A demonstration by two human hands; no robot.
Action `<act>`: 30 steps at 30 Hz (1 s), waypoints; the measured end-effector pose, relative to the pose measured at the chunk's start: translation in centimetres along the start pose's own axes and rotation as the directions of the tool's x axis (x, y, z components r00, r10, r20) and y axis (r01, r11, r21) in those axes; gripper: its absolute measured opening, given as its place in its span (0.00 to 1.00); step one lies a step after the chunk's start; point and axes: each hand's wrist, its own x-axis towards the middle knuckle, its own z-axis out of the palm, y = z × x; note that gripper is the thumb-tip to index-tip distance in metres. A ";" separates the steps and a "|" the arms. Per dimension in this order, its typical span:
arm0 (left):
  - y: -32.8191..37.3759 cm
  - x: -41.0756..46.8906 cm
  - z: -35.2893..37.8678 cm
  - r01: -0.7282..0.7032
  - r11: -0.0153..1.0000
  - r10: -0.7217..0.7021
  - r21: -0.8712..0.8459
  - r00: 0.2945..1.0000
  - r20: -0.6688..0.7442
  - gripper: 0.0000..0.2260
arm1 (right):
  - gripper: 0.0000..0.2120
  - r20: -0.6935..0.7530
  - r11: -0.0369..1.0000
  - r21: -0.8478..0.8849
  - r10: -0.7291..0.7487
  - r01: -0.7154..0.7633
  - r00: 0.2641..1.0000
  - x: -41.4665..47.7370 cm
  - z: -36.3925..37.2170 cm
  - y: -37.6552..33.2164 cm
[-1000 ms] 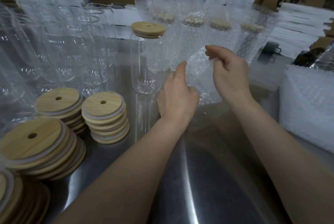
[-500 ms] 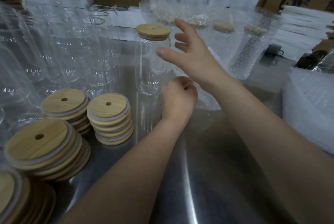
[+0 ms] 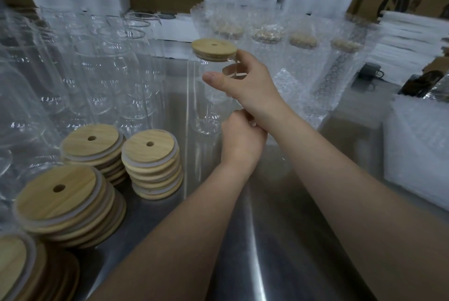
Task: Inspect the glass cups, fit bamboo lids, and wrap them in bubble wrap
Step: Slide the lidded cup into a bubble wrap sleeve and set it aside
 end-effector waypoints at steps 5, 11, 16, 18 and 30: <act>-0.1 0.0 0.1 -0.019 0.999 0.018 0.033 1.000 0.023 0.14 | 0.30 -0.113 0.994 0.094 -0.048 0.058 0.992 -1.3 -0.3 0.2; -0.2 0.3 -0.3 0.018 0.999 -0.019 0.028 0.999 0.035 0.18 | 0.23 -0.216 0.891 0.447 0.024 0.077 0.976 -2.5 -1.8 -1.2; -0.1 0.7 -0.8 0.120 0.983 -0.128 -0.139 0.991 -0.047 0.09 | 0.21 -0.099 0.632 0.775 0.160 -0.025 0.982 -3.8 -3.4 -1.6; -0.1 0.9 -1.0 0.117 0.974 -0.131 -0.192 0.989 -0.062 0.13 | 0.27 -0.028 0.566 0.821 0.175 -0.077 0.984 -4.2 -4.0 -1.6; -0.1 1.2 -1.1 0.162 0.887 -0.258 -0.433 0.950 -0.175 0.08 | 0.26 -0.063 0.817 0.551 0.244 -0.170 0.968 -4.0 -5.8 -1.5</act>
